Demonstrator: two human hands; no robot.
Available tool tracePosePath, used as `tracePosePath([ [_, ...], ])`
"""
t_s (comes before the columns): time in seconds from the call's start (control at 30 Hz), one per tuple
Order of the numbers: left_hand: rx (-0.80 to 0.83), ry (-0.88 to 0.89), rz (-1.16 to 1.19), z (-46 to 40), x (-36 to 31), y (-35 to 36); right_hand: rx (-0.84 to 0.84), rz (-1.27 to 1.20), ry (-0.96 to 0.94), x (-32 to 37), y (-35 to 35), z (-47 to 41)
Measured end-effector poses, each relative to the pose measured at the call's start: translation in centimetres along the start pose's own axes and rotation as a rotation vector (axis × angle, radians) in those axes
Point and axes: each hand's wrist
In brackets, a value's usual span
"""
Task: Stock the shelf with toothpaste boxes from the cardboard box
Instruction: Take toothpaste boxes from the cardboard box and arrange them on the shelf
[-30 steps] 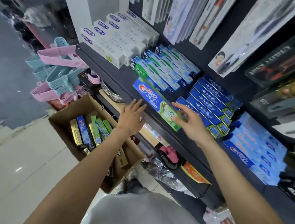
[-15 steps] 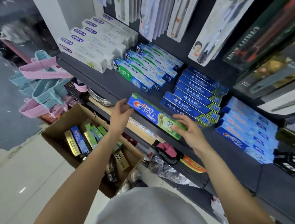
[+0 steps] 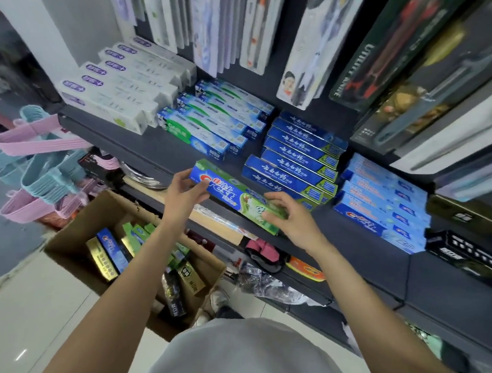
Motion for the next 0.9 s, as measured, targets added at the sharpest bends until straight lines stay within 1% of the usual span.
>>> tracePosePath([
  [0.13, 0.112, -0.012, -0.053, 0.8, 0.3, 2.5, -0.069, 0.227, 0.031, -1.0, -0.4, 2.5],
  [0.23, 0.189, -0.015, -0.076, 1.4, 1.0, 5.0, -0.086, 0.189, 0.101, -2.5, -0.6, 5.4],
  [0.3, 0.249, -0.019, -0.15, 1.8, 1.7, 6.8, -0.108, 0.121, 0.143, -3.9, -1.3, 7.4],
  [0.37, 0.318, 0.008, -0.325, 2.5, 2.7, 9.0, -0.143, 0.064, 0.153, -5.7, -2.6, 10.0],
  [0.4, 0.362, 0.055, -0.433, 2.8, 3.3, 10.2, -0.189, 0.059, 0.15, -6.7, -3.5, 11.3],
  [0.47, 0.415, 0.204, -0.717, 2.9, 4.3, 12.4, -0.344, 0.113, 0.152, -9.1, -5.5, 13.7],
  [0.53, 0.404, 0.352, -1.007, 2.0, 5.4, 14.3, -0.532, 0.233, 0.161, -11.5, -7.7, 15.3],
  [0.57, 0.395, 0.387, -1.116, 1.5, 5.9, 15.1, -0.602, 0.318, 0.151, -12.5, -8.8, 15.6],
  [0.63, 0.368, 0.357, -1.293, 0.6, 6.8, 16.7, -0.666, 0.523, 0.138, -14.0, -11.2, 15.5],
  [0.73, 0.326, 0.23, -1.483, 0.4, 7.6, 18.6, -0.672, 0.85, 0.129, -15.6, -14.1, 13.6],
  [0.8, 0.292, 0.199, -1.561, 0.5, 7.6, 19.3, -0.667, 0.928, 0.173, -16.1, -15.7, 11.7],
  [0.87, 0.264, 0.189, -1.592, 0.5, 7.5, 19.4, -0.613, 0.933, 0.265, -15.9, -17.1, 9.6],
  [0.9, 0.252, 0.187, -1.597, 0.5, 7.6, 19.5, -0.561, 0.958, 0.331, -15.8, -17.6, 8.7],
])
Point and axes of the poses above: each hand's wrist, its own z-axis away from the middle knuckle, its own y-axis out of the palm, x = y × z, and after that the axes turned 14 degrees about x, right-handed
